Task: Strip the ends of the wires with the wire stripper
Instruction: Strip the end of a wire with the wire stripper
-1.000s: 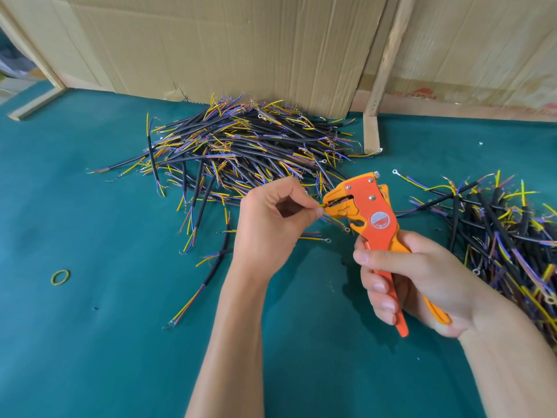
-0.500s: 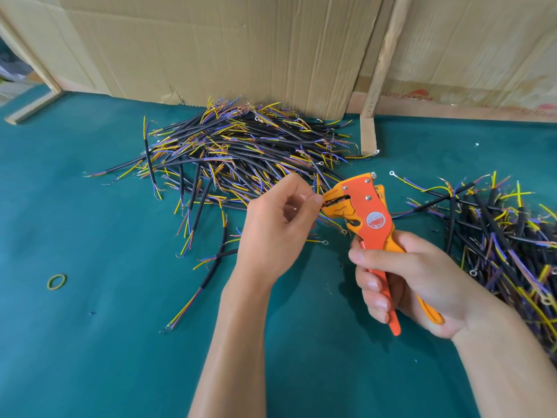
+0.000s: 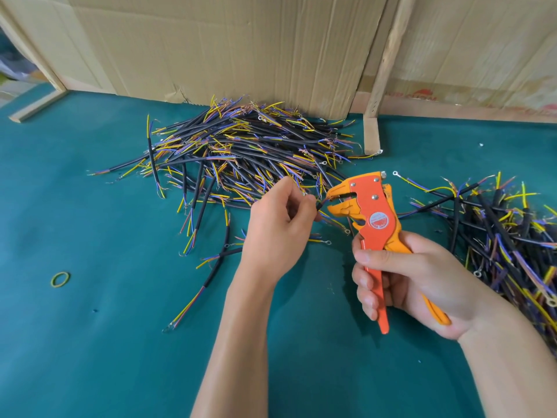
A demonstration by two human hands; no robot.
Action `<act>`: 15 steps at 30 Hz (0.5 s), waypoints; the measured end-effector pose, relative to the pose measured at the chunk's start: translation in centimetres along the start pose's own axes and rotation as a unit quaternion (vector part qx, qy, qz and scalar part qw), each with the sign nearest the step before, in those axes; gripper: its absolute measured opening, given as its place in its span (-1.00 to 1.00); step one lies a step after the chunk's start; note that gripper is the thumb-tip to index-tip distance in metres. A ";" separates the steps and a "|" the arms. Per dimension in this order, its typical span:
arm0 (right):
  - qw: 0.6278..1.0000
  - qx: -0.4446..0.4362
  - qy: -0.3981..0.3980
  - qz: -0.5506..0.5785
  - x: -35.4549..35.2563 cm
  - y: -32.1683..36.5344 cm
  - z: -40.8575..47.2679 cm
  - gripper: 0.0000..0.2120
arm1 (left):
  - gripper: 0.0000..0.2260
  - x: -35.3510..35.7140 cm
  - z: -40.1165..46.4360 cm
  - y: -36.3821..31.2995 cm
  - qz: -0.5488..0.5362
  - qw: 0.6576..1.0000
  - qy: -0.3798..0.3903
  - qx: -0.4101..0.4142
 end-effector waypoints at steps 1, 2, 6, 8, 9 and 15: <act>1.000 0.000 0.001 0.000 0.0 0.0 0.0 -0.84 | -0.75 -0.1 0.0 0.1 0.002 1.000 -0.004 0.001; 1.000 0.002 0.002 0.000 -0.1 0.0 0.0 -0.84 | -0.76 -0.1 0.1 0.1 0.004 1.000 -0.007 0.002; 1.000 0.012 0.008 0.006 -0.1 0.1 -0.1 -0.85 | -0.80 -0.3 0.0 0.1 -0.003 1.000 -0.009 0.011; 1.000 0.013 0.008 0.009 -0.1 0.2 -0.1 -0.85 | -0.82 -0.4 0.0 0.1 -0.016 1.000 -0.005 0.022; 1.000 0.013 0.009 0.011 -0.2 0.2 -0.2 -0.84 | -0.82 -0.4 0.1 0.1 -0.016 0.999 -0.002 0.032; 0.999 0.026 0.045 -0.003 -0.5 0.2 -0.5 -0.74 | -0.87 -0.8 0.1 0.2 0.012 0.999 0.005 0.046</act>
Point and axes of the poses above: each hand's wrist, its own z-axis towards the middle knuckle, its own x-axis out of the palm, y = z × x, the point moved 3 cm from there along z, towards the middle knuckle, and after that the axes turned 8 degrees about z, right-handed, at the moved point
